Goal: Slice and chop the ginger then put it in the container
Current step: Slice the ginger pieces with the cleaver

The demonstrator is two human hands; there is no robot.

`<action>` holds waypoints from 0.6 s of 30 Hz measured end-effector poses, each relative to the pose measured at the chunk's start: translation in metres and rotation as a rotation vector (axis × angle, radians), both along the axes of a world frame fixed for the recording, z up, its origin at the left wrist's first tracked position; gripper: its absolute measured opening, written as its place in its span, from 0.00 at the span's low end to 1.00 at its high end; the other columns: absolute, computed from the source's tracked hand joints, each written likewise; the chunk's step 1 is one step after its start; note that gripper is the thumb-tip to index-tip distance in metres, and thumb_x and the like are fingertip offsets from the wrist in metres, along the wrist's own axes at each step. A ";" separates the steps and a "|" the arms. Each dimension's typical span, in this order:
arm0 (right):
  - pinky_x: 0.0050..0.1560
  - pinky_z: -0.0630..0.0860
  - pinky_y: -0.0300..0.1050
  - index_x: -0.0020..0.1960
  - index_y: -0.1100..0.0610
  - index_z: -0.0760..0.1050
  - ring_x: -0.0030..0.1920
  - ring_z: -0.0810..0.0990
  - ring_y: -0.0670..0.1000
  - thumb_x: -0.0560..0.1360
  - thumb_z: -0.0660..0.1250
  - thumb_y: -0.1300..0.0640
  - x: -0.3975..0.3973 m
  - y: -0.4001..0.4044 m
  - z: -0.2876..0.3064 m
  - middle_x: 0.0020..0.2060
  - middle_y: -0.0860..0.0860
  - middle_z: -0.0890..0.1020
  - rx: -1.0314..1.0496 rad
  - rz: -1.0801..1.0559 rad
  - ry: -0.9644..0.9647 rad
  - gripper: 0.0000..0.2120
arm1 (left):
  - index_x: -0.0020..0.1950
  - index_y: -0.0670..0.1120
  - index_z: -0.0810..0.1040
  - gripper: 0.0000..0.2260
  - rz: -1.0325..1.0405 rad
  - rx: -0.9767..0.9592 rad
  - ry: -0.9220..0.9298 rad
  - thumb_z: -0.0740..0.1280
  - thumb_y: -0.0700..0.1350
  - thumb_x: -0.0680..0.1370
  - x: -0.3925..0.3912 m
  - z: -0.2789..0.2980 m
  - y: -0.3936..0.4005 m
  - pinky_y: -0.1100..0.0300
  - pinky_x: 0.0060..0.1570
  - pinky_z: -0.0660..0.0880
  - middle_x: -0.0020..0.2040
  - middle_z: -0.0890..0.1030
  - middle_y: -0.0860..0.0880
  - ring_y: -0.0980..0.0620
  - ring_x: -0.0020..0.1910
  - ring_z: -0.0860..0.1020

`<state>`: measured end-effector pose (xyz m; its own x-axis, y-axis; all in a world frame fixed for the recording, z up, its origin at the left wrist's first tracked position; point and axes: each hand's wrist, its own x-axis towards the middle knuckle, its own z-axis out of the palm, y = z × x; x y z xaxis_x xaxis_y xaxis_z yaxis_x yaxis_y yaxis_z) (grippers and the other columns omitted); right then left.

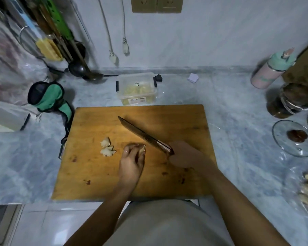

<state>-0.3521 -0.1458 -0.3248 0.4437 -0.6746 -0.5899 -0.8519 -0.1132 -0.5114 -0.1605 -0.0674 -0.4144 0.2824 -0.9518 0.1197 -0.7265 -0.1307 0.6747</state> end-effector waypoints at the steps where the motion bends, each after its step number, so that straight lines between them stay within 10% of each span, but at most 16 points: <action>1: 0.39 0.72 0.41 0.48 0.54 0.73 0.44 0.79 0.51 0.80 0.65 0.53 0.002 0.000 -0.002 0.41 0.47 0.76 0.015 -0.017 -0.013 0.05 | 0.59 0.42 0.82 0.11 -0.016 -0.017 -0.003 0.71 0.40 0.77 0.002 -0.003 0.001 0.71 0.57 0.65 0.58 0.78 0.43 0.54 0.55 0.73; 5: 0.38 0.72 0.43 0.34 0.53 0.70 0.32 0.75 0.47 0.81 0.53 0.34 0.006 0.006 -0.005 0.31 0.48 0.75 0.011 -0.087 -0.107 0.28 | 0.60 0.43 0.82 0.13 -0.079 -0.085 -0.038 0.67 0.45 0.79 0.005 -0.009 0.005 0.68 0.59 0.69 0.60 0.77 0.44 0.54 0.57 0.75; 18: 0.44 0.72 0.46 0.34 0.55 0.70 0.36 0.77 0.53 0.84 0.44 0.37 -0.008 0.011 0.008 0.34 0.54 0.77 0.034 -0.045 -0.203 0.32 | 0.60 0.42 0.83 0.11 0.192 -0.080 -0.027 0.68 0.42 0.80 -0.030 -0.016 0.010 0.71 0.56 0.66 0.61 0.79 0.46 0.51 0.55 0.78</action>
<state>-0.3597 -0.1347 -0.3167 0.5255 -0.6777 -0.5144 -0.7349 -0.0568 -0.6758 -0.1901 -0.0577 -0.4305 0.4533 -0.8679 0.2033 -0.7117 -0.2150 0.6688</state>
